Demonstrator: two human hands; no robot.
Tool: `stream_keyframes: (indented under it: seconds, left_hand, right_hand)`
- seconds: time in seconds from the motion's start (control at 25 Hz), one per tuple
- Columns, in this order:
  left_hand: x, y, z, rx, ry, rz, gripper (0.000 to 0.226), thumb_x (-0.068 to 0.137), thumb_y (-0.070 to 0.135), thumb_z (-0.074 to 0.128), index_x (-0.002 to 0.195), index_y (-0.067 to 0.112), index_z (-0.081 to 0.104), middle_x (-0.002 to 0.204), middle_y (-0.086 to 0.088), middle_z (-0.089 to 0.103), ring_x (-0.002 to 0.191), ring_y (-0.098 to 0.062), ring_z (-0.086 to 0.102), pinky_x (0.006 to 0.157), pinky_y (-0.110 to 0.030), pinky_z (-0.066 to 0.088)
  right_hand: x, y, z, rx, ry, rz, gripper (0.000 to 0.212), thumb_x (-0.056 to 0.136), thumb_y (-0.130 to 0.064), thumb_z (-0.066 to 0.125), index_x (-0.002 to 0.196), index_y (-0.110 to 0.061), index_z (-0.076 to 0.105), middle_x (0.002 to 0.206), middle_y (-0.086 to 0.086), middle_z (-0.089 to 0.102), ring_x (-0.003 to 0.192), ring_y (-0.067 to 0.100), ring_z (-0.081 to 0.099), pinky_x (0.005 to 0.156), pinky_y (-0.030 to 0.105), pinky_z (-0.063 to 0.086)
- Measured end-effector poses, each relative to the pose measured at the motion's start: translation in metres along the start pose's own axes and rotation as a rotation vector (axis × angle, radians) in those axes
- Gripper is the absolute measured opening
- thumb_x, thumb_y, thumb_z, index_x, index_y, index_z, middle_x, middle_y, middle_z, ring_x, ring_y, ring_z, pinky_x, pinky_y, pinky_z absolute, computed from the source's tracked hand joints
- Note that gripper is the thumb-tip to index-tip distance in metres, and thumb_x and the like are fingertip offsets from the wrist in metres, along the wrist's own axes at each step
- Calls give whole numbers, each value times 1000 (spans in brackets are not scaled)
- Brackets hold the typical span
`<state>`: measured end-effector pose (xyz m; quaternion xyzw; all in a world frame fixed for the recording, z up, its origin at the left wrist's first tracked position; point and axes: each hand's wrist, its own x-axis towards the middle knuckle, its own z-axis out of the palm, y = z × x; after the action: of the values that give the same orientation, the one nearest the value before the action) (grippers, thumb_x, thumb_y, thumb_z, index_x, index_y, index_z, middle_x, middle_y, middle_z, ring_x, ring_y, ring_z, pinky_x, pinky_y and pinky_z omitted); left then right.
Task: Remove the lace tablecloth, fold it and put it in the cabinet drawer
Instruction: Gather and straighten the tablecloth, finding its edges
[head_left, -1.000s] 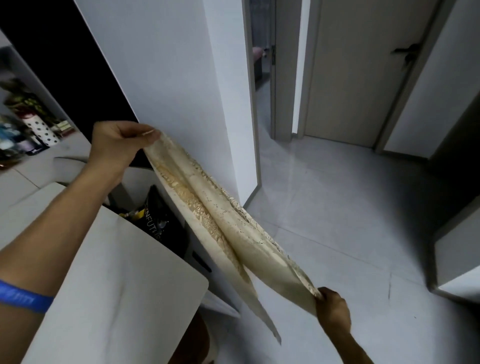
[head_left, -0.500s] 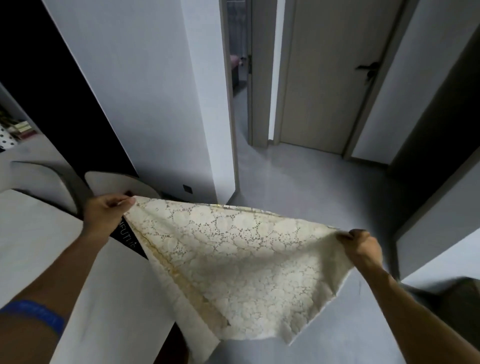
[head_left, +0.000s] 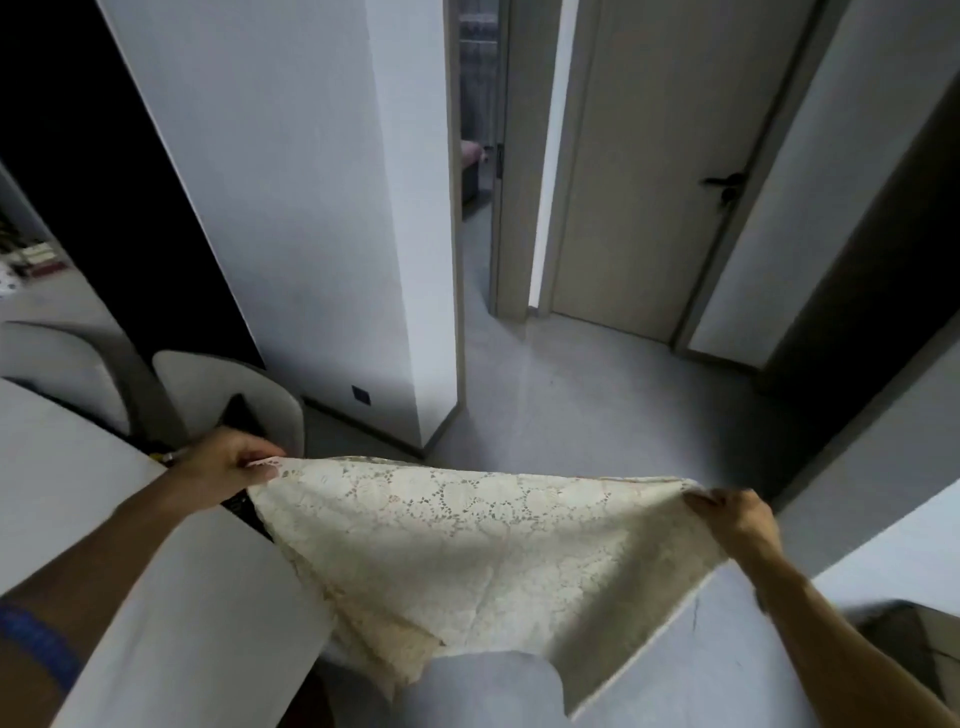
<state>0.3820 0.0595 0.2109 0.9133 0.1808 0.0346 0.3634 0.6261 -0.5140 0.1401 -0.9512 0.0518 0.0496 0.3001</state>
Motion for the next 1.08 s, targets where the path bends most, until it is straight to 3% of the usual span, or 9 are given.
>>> stream_keyframes:
  seconds: [0.08,0.2,0.32,0.56,0.76,0.92,1.08]
  left_hand:
    - [-1,-1,5,67,-46,16,26,81,-10,71,79,16,74,64,9,74,63,10,64,56,-5,47]
    - [2,2,20,135,49,2,10,80,-7,73,79,3,76,71,-7,74,65,3,62,55,-4,42]
    - [7,15,29,134,103,-10,4,80,-3,75,79,1,76,73,-14,73,63,-1,61,53,-4,40]
    - [3,28,34,221,-133,-6,12,79,-6,74,81,5,78,70,-2,74,59,9,63,54,-5,44]
    - [8,19,51,288,55,-50,14,84,4,72,72,-3,74,66,-19,70,69,-25,66,63,-33,49]
    - [22,33,52,238,160,-40,14,79,6,77,66,5,74,61,-9,69,61,-20,62,61,-29,44]
    - [23,37,48,164,114,-35,22,83,4,73,65,15,64,59,-2,64,57,-13,57,57,-23,41]
  right_hand:
    - [3,-2,-2,5,-6,-11,36,88,-46,66,86,-12,76,69,4,65,61,19,58,62,31,49]
    - [10,-2,-6,44,-20,-9,33,90,-45,65,94,-13,74,79,3,67,66,17,60,61,28,49]
    - [13,2,-10,40,-20,-2,29,89,-41,68,87,-13,73,71,0,65,62,16,61,57,28,52]
    - [23,-4,-26,-6,28,-15,20,88,-35,71,79,-17,68,62,-8,56,53,6,52,44,15,32]
    - [29,-11,-23,-21,41,-53,21,89,-37,68,88,-16,69,66,-6,57,54,6,53,45,14,32]
    - [29,-16,-10,-51,11,-95,25,89,-36,68,71,-21,64,60,-7,56,52,8,53,46,14,32]
    - [33,-14,-7,-2,-37,-91,24,91,-34,67,74,-18,66,67,0,61,59,13,56,53,21,40]
